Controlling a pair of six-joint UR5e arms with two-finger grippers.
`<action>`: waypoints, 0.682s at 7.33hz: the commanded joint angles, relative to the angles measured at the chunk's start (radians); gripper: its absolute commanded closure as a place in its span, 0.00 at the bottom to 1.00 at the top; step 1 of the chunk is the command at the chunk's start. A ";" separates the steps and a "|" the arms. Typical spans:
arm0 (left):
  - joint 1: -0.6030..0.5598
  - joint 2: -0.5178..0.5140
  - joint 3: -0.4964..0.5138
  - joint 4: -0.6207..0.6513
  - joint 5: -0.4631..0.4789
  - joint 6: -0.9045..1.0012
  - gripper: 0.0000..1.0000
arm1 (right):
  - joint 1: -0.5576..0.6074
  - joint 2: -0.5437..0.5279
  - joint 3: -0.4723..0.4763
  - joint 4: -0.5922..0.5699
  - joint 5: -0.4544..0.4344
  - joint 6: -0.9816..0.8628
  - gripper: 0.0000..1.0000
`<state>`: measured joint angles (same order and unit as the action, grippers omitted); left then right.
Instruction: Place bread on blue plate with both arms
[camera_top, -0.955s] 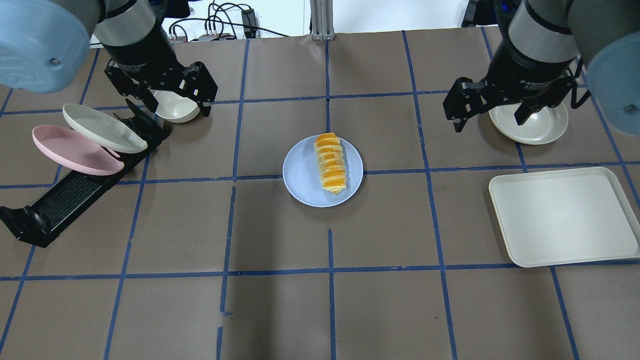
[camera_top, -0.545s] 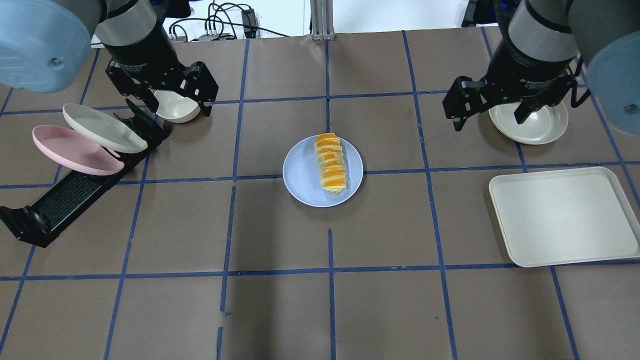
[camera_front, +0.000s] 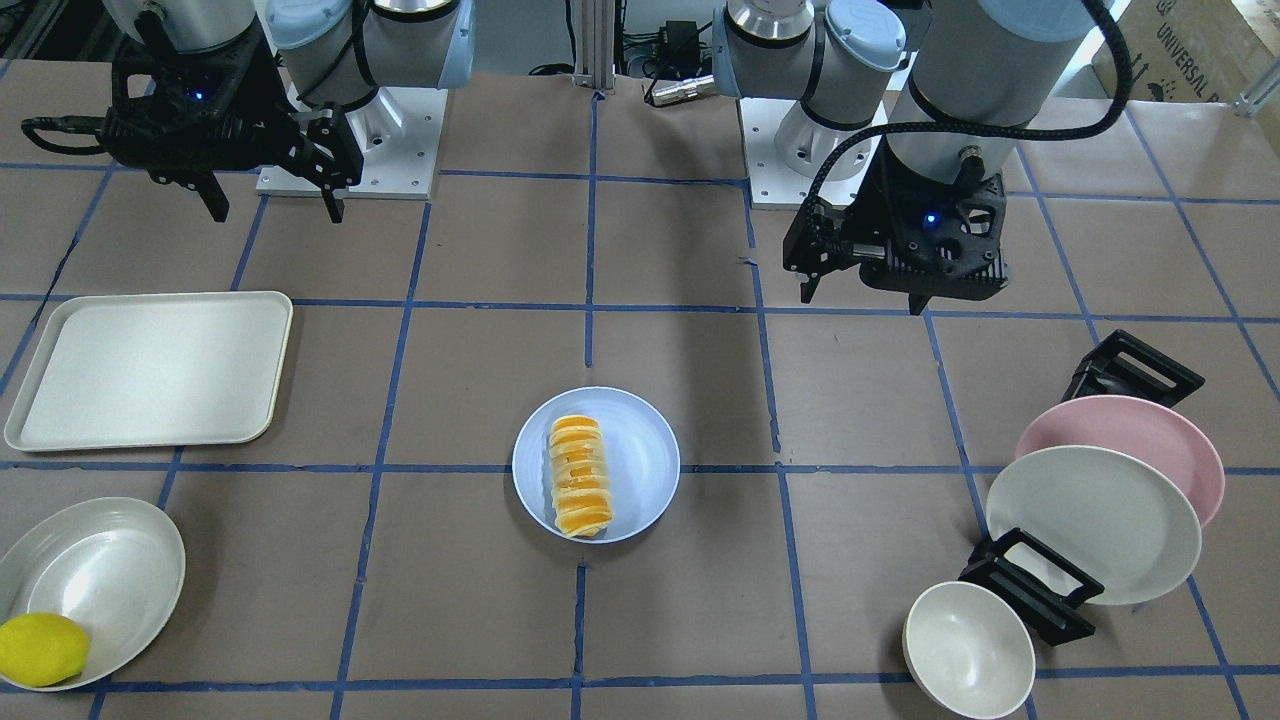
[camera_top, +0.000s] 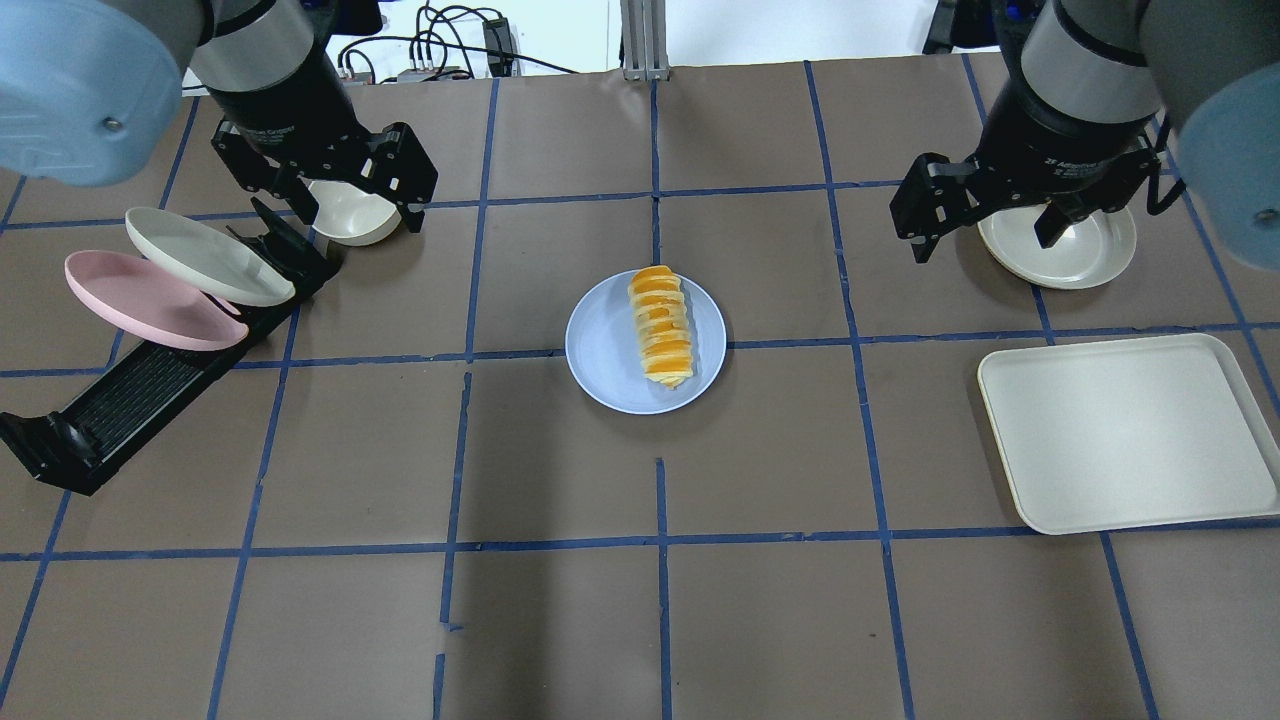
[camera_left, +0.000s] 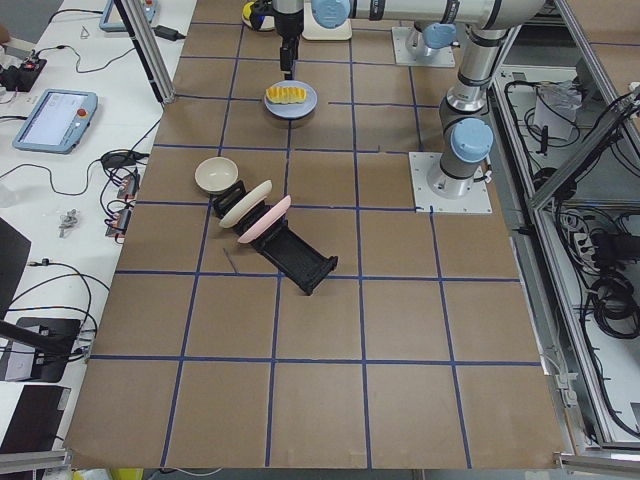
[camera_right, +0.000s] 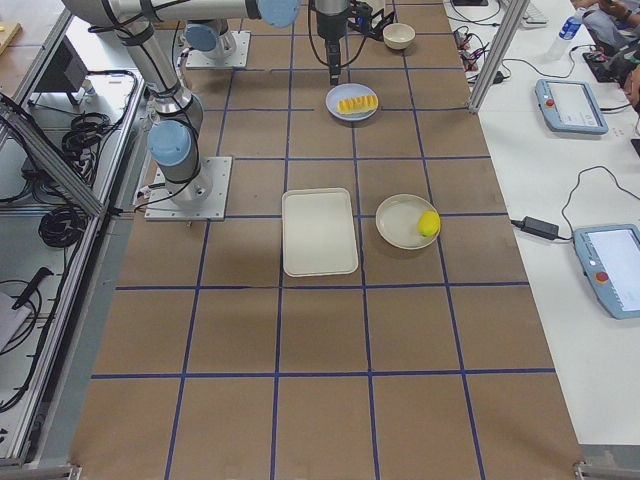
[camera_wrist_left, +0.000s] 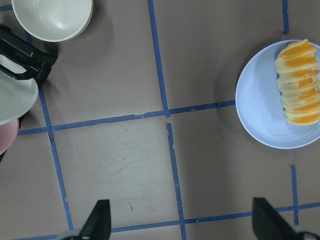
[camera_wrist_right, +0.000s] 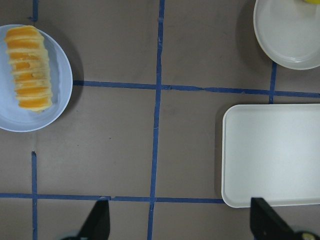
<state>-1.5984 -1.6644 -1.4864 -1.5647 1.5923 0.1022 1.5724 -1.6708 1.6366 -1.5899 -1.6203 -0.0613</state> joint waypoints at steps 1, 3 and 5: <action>0.000 -0.003 0.000 0.000 0.000 -0.001 0.00 | 0.000 0.000 0.000 -0.001 -0.006 0.000 0.00; 0.000 -0.006 0.005 0.002 0.000 -0.001 0.00 | 0.000 0.005 0.000 -0.004 -0.006 0.001 0.00; -0.002 -0.006 -0.003 0.000 0.002 -0.001 0.00 | 0.001 0.014 0.002 -0.005 -0.003 0.011 0.00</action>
<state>-1.5989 -1.6701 -1.4863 -1.5642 1.5933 0.1012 1.5737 -1.6615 1.6370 -1.5945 -1.6240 -0.0538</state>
